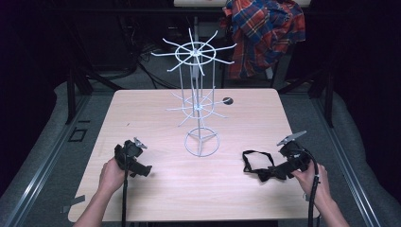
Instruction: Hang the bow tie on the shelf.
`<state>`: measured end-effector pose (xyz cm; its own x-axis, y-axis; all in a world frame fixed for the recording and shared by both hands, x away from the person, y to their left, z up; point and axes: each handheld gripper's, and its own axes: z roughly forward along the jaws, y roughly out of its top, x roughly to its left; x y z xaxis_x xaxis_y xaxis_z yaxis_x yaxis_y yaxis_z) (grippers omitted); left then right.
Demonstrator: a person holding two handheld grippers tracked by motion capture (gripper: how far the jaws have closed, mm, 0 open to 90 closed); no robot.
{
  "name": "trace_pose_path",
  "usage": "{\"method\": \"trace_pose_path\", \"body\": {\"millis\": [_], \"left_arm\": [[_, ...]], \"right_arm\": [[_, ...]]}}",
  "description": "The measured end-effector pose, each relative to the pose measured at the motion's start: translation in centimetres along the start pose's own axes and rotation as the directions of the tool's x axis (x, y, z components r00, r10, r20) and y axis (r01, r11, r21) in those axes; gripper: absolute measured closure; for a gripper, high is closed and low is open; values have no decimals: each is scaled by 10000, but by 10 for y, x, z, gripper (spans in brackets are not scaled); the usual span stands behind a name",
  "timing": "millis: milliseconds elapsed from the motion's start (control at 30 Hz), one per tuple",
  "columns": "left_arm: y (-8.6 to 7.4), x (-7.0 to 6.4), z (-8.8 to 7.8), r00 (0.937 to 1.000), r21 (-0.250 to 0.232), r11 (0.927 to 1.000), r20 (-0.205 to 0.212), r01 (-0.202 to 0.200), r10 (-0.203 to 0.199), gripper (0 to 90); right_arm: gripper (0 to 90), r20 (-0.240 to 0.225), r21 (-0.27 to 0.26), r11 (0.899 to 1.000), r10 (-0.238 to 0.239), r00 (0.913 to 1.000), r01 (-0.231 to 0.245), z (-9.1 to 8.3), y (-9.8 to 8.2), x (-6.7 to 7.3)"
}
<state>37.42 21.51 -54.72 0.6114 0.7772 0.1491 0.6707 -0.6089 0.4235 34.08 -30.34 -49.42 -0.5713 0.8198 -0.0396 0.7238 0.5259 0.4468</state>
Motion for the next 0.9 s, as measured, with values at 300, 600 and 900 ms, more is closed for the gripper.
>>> {"method": "trace_pose_path", "body": {"millis": [300, 600, 900], "left_arm": [[0, -1, 0, 9999, 71, 9999, 4, -114, 114, 0], [1, -2, -1, 9997, 38, 9997, 47, -231, 231, 0], [-1, 0, 0, 9999, 215, 9997, 17, -122, 122, 0]], "right_arm": [[140, 0, 7, 9994, -354, 9994, 354, 13, 17, 6], [341, 172, 456, 9985, -327, 9993, 319, 26, 16, 5], [635, -86, 329, 9994, -45, 10000, 47, 25, 13, 3]]}}
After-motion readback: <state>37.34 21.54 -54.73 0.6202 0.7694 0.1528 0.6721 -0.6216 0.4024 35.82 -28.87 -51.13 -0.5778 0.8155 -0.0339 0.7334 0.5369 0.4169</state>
